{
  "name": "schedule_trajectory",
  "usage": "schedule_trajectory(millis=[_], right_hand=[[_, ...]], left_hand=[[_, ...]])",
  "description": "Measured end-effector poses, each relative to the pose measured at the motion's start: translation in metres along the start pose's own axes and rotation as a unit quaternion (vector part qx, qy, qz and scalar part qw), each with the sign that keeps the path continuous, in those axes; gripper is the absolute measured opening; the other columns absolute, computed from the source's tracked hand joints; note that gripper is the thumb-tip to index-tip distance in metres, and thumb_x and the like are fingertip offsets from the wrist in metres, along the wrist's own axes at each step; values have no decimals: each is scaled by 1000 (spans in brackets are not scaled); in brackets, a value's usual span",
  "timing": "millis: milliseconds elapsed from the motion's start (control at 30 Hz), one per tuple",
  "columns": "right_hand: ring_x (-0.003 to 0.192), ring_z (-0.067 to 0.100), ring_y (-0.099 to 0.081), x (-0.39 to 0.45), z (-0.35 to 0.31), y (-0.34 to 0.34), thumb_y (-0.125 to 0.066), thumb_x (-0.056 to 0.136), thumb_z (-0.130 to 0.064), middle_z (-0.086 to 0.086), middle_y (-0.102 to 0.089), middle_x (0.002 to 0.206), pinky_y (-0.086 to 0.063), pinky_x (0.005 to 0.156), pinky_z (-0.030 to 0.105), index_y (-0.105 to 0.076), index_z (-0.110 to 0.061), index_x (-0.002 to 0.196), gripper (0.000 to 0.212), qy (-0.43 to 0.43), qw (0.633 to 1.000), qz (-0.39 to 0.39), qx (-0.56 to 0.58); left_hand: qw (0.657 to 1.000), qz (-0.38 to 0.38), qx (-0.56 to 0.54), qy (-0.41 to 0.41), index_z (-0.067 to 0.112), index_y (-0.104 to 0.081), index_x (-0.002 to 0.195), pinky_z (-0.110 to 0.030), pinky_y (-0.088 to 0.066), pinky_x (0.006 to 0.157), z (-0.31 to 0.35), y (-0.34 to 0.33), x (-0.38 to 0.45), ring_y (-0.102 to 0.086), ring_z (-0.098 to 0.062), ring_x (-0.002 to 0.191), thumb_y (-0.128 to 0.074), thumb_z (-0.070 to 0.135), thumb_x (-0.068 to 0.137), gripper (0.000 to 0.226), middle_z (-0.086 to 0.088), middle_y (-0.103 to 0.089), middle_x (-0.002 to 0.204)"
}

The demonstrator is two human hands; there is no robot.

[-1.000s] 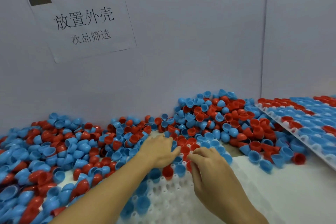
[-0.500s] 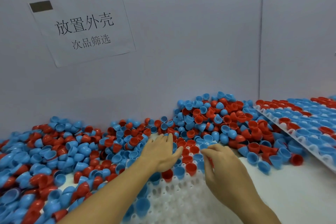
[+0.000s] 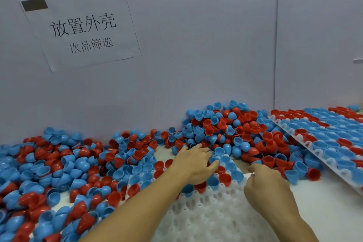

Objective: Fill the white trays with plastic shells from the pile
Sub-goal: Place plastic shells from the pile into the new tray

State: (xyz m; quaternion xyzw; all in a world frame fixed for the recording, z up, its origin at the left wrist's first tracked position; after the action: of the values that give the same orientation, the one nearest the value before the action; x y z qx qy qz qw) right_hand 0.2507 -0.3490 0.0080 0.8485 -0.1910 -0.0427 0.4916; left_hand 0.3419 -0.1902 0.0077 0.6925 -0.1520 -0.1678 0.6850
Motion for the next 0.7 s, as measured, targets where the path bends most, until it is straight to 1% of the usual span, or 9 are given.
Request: schedule_trajectory(millis=[67,167,267,400,500,533,600,667,700], right_hand=[[96,20,-55,1,2,-5,-45,95,-13,4,-62,116,-47,75,28,-59,-19,122,30,-5,1000,-22,-14],[89,17,-53,2,4,-9,-48,94,-12,1,-56,100,-45,69,25,-60,-19,112,22,-16,999,-43,-26],[86,14,-54,2,6,-10,-52,94,-14,-2,-50,87,-49,71,25,-55,-20,99,9,-27,997,-58,-31],[87,14,-54,4,9,-13,-52,94,-13,-1,-55,91,-51,74,25,-58,-19,102,11,-25,997,-71,-30],[89,15,-55,6,9,-16,-53,94,-12,0,-58,94,-54,78,26,-60,-18,105,14,-24,996,-81,-33],[90,15,-56,5,9,-16,-53,94,-12,0,-58,95,-54,78,26,-60,-18,106,15,-25,995,-85,-34],[90,16,-56,6,10,-18,-51,95,-11,1,-59,97,-52,75,26,-61,-17,107,17,-23,995,-93,-38],[89,17,-56,7,10,-20,-50,94,-9,2,-59,96,-49,70,25,-62,-16,107,19,-22,994,-102,-45],[89,17,-56,7,10,-20,-50,94,-8,2,-59,96,-48,68,24,-62,-16,107,19,-22,993,-106,-48]], left_hand=[[1000,-8,7,2,20,-36,155,-56,-15,122,-2,-2,-2,-17,-19,154,-25,57,104,64,1,-28,164],[1000,-14,22,4,20,-30,157,-54,-16,123,-4,-4,-4,-14,-19,154,-23,58,104,66,1,-24,166],[1000,-8,27,4,18,-22,159,-52,-16,123,-2,-3,-5,-12,-18,155,-22,60,103,70,0,-20,167],[1000,19,12,11,18,-13,161,-46,-12,124,0,5,-13,-7,-16,155,-22,61,103,73,0,-13,168],[997,72,-24,21,20,-22,159,-42,-16,123,-1,22,-33,-16,-14,153,-22,58,104,67,3,-22,166],[993,103,-44,30,22,-33,155,-40,-22,122,-3,30,-44,-26,-12,149,-24,56,104,62,5,-33,161],[980,160,-103,59,26,-55,137,-34,-37,114,-15,43,-73,-47,-7,130,-30,52,104,49,10,-56,139],[961,192,-175,98,32,-63,113,-25,-48,98,-33,44,-106,-57,-1,107,-34,48,104,34,16,-63,113],[949,207,-205,119,37,-60,102,-20,-49,89,-44,43,-124,-57,4,98,-36,46,104,26,20,-61,105]])
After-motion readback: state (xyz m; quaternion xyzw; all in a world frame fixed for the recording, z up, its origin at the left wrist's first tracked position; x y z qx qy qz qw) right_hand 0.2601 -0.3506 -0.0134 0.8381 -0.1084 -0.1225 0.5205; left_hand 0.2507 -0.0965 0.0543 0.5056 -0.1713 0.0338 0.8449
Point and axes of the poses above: each hand's wrist, its own x-axis towards the middle knuckle, its own y-axis out of the back of the hand, z = x × y, the point moved 8 cm from there along x, towards the middle knuckle
